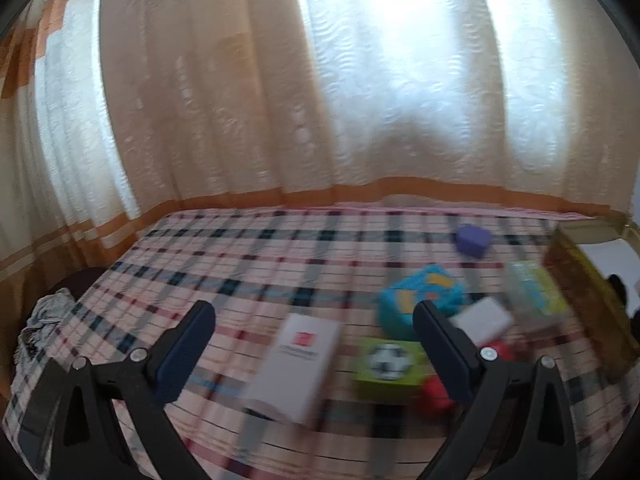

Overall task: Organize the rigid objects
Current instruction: 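Grasp the brown comb with the right gripper while the left gripper reaches the white box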

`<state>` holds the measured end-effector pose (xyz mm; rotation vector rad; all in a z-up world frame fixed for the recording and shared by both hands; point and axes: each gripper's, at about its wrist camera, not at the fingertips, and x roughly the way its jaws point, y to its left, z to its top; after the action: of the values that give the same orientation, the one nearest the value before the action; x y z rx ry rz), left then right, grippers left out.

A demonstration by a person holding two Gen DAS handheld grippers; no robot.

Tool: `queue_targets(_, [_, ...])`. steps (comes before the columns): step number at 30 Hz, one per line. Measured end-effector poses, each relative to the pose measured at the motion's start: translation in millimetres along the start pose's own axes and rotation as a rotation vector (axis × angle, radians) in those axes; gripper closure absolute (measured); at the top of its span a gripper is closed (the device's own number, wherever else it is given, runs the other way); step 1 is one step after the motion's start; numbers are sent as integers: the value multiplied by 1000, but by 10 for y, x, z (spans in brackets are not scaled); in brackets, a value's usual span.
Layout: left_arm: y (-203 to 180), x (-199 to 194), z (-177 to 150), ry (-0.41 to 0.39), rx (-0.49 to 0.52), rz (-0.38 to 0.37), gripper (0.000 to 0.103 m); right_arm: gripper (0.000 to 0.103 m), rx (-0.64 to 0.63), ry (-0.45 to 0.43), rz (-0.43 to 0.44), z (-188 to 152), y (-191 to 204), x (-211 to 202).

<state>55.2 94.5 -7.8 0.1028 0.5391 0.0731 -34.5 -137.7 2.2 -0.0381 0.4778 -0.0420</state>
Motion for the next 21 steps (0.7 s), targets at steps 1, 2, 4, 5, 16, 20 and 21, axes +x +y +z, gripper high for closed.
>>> queue_targets(1, [71, 36, 2, 9, -6, 11, 2, 12, -7, 8, 20, 0, 53, 14])
queue_targets(2, [145, 72, 4, 17, -15, 21, 2, 12, -13, 21, 43, 1, 113, 36])
queue_targets(4, [272, 135, 10, 32, -33, 42, 2, 12, -12, 66, 106, 0, 258, 105])
queue_targets(5, [348, 173, 13, 42, -44, 58, 2, 12, -10, 83, 127, -7, 312, 127])
queue_targets(16, [795, 368, -7, 114, -150, 120, 2, 12, -107, 348, 203, -124, 1161, 654])
queue_targets(20, [753, 397, -28, 146, -134, 68, 2, 13, -99, 412, 183, -180, 1154, 806])
queue_targets(21, [721, 407, -33, 159, -120, 57, 2, 14, -106, 404, 173, -176, 1134, 803])
